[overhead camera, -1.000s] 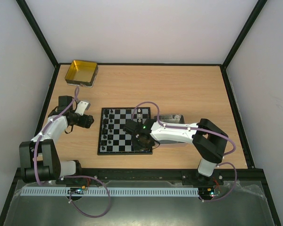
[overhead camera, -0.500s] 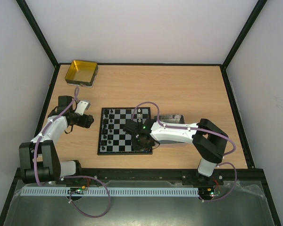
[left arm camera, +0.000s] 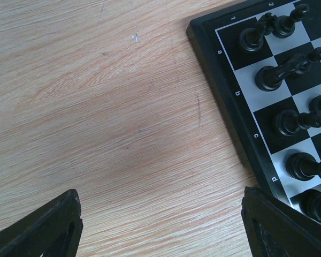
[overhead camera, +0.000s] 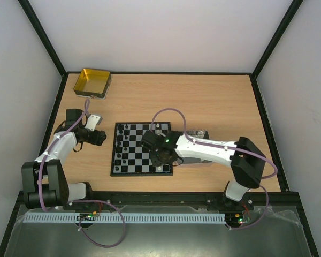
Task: Set up the chess pieces on the board
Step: Place the chess piece on the chessboard, then pick up the chess piece from the storage box.
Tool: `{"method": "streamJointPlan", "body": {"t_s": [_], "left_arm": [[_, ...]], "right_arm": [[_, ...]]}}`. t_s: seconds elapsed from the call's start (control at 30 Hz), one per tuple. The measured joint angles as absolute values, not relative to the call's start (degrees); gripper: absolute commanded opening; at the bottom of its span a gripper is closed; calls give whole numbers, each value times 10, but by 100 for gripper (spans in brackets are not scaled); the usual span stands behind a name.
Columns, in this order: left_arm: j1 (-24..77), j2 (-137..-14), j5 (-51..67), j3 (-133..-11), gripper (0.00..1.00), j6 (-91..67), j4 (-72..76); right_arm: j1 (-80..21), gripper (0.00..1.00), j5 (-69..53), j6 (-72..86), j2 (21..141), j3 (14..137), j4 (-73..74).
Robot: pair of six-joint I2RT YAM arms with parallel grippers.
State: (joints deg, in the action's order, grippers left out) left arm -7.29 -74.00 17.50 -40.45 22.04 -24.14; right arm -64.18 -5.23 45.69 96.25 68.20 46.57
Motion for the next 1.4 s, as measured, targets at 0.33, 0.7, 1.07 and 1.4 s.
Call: {"method": "streamJointPlan", "body": {"t_s": [0.33,0.7,1.07,1.4], "left_arm": [[-73,-736,175,-404,82,221,-242],[-73,-723,184,-404,82,221,-250],[-73,-720,185,-404,82,221,-249],[-73,-721,185,-404,81,221,-249]], "right_arm": [[-442,35,-11,423,846,680,481],[-296,34,-1,391,862,653,471],[-285,31,-33,377,882,648,450],[-340,31,-30,374,945,668,442]]}}
